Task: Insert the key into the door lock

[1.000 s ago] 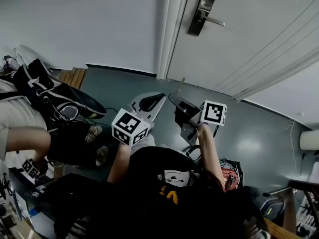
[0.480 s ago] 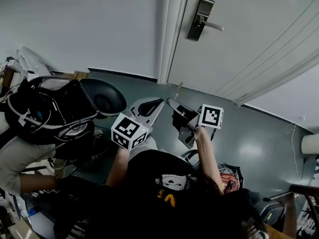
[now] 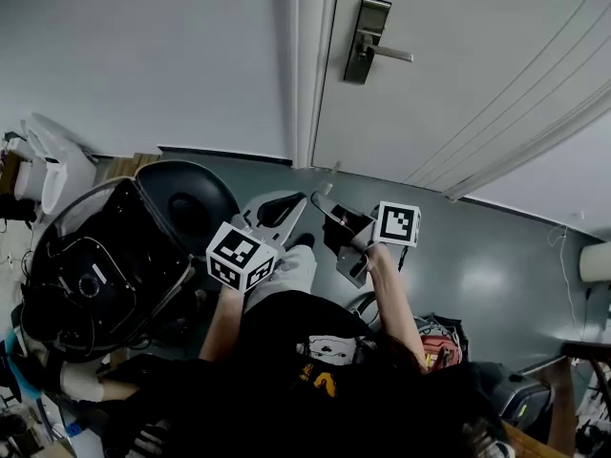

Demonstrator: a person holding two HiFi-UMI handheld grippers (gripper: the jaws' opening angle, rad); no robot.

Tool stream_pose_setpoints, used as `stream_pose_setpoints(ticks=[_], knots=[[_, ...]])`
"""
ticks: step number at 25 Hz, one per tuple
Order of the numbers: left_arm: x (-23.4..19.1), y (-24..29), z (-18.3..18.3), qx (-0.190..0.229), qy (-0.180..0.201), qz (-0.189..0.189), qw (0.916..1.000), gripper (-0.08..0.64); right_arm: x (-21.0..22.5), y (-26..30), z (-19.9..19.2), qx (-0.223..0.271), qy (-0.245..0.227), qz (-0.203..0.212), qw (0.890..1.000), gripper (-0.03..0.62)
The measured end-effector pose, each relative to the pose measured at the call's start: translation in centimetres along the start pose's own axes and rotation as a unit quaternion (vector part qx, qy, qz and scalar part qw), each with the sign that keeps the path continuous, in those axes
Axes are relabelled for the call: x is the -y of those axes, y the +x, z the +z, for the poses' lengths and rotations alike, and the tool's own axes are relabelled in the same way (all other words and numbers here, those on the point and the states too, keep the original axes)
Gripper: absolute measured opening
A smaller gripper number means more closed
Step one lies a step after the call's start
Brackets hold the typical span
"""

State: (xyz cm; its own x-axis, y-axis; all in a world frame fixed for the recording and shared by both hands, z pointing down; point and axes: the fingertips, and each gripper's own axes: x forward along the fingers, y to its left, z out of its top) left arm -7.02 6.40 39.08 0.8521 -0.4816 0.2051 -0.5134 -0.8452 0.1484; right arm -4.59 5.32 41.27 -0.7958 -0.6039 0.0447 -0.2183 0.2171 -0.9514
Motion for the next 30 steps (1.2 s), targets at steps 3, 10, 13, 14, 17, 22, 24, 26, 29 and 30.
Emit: stream_pose_setpoints(ticks=[3, 10, 13, 14, 17, 22, 24, 26, 29, 30], knots=[[-1.8, 2.3, 0.1, -0.004, -0.003, -0.01, 0.9999, 0.014, 1.0, 0.7, 2.1, 0.0, -0.001, -0.003, 1.0, 0.018], [-9.3, 10.4, 2.4, -0.023, -0.009, -0.024, 0.9994, 0.014, 4.8, 4.5, 9.8, -0.001, 0.036, -0.017, 0.999, 0.018], [-11.4, 12.7, 3.0, -0.031, -0.01, -0.031, 0.999, 0.014, 6.1, 5.8, 12.7, 0.005, 0.048, -0.019, 0.999, 0.018], [-11.5, 12.9, 3.0, -0.031, -0.009, -0.034, 0.9989, 0.014, 6.1, 5.9, 13.0, 0.008, 0.05, -0.018, 0.999, 0.018], [-11.1, 12.4, 3.2, -0.028, -0.003, -0.041, 0.9988, 0.014, 5.7, 5.7, 13.1, 0.019, 0.046, -0.018, 0.999, 0.018], [-11.4, 11.9, 4.4, -0.014, 0.002, -0.053, 0.9985, 0.014, 4.6, 6.0, 13.8, 0.03, 0.032, -0.023, 0.999, 0.018], [-11.3, 11.7, 5.1, -0.008, 0.005, -0.058, 0.9983, 0.014, 3.9, 6.0, 14.0, 0.033, 0.029, -0.025, 0.999, 0.018], [-11.3, 11.9, 5.4, -0.005, 0.008, -0.064, 0.9979, 0.014, 3.8, 6.1, 14.6, 0.039, 0.028, -0.026, 0.999, 0.018], [-12.3, 13.2, 5.2, -0.006, 0.009, -0.072, 0.9973, 0.014, 5.0, 6.7, 16.1, 0.044, 0.027, -0.032, 0.998, 0.018], [-13.2, 14.0, 5.2, -0.007, 0.009, -0.074, 0.9972, 0.014, 5.6, 7.2, 17.1, 0.045, 0.029, -0.033, 0.998, 0.018]])
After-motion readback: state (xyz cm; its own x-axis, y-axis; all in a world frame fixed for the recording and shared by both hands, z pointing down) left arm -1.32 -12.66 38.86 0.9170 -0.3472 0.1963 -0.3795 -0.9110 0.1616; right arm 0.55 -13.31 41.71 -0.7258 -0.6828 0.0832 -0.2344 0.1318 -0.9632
